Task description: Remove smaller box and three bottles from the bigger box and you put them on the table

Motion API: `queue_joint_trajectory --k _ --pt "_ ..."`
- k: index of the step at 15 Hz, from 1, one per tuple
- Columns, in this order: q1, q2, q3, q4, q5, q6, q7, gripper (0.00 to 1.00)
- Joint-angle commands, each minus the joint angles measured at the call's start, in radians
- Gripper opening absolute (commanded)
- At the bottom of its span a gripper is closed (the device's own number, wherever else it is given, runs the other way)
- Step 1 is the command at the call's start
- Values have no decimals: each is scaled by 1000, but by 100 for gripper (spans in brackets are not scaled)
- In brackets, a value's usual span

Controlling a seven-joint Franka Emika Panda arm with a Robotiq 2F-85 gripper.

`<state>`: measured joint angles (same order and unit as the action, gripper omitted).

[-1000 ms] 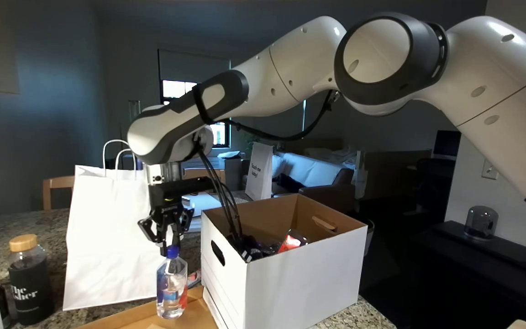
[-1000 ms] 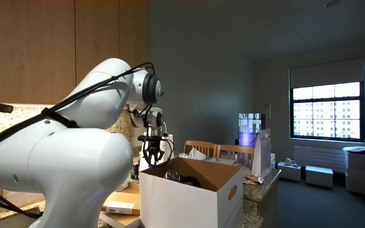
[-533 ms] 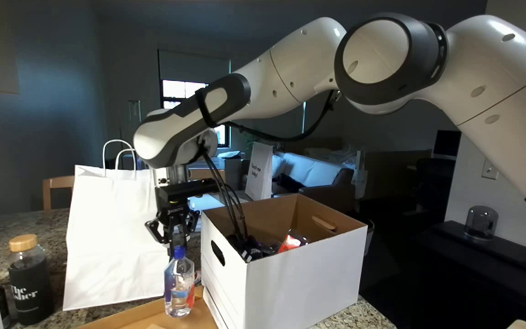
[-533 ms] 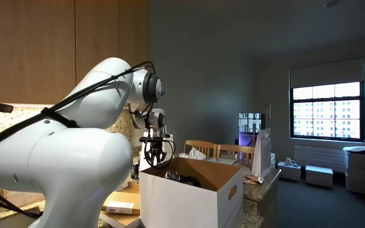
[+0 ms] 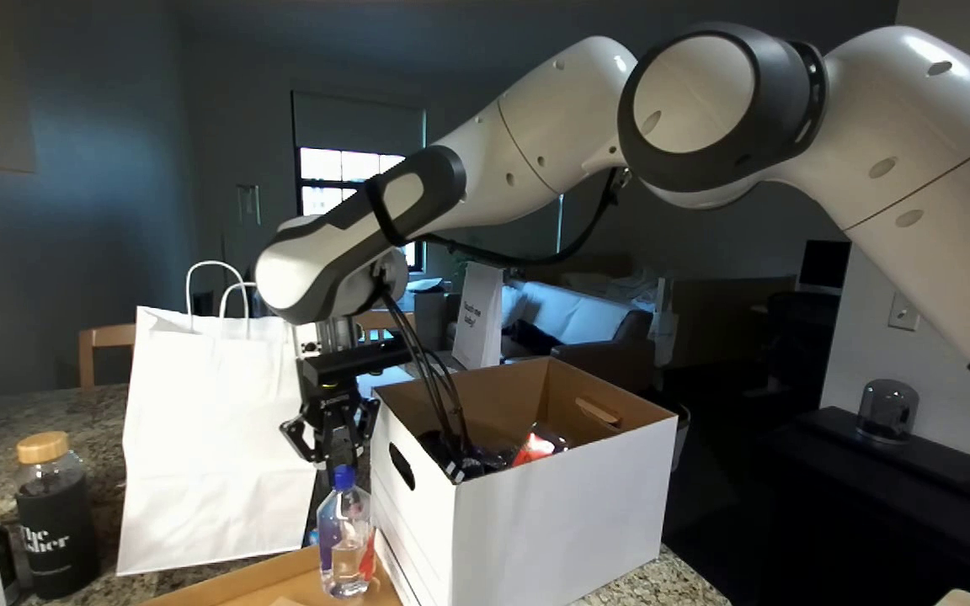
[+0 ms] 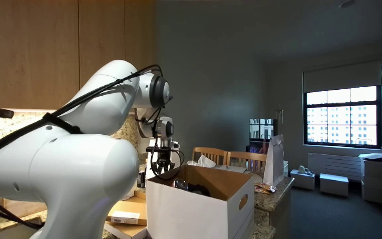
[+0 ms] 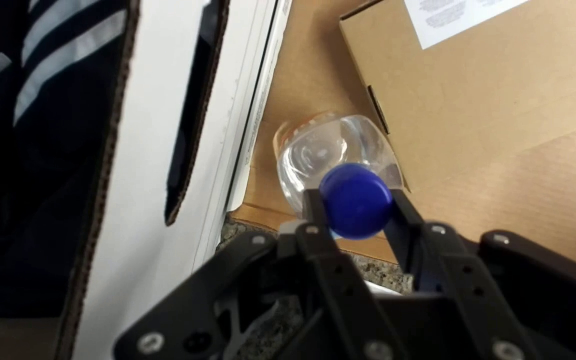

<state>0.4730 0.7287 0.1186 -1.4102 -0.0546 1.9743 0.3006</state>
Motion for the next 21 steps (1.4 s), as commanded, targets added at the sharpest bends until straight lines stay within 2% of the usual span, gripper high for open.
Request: queue_joint_trajectory --k 1,3,4,5,7,12,16,21 --pt "-11 -29 12 -48 1 9 19 13" --pt "-12 -31 13 -55 2 10 18 14" --pt "-12 -33 13 -59 2 11 19 17" --pt "-14 -36 14 -65 5 13 19 59" --pt "-15 -41 16 -71 7 16 16 66" --pt "-16 -81 25 -95 6 0 2 98" --pt "-33 -186 58 -183 21 12 -43 100" --pt "-72 -390 68 -364 47 43 -17 100"
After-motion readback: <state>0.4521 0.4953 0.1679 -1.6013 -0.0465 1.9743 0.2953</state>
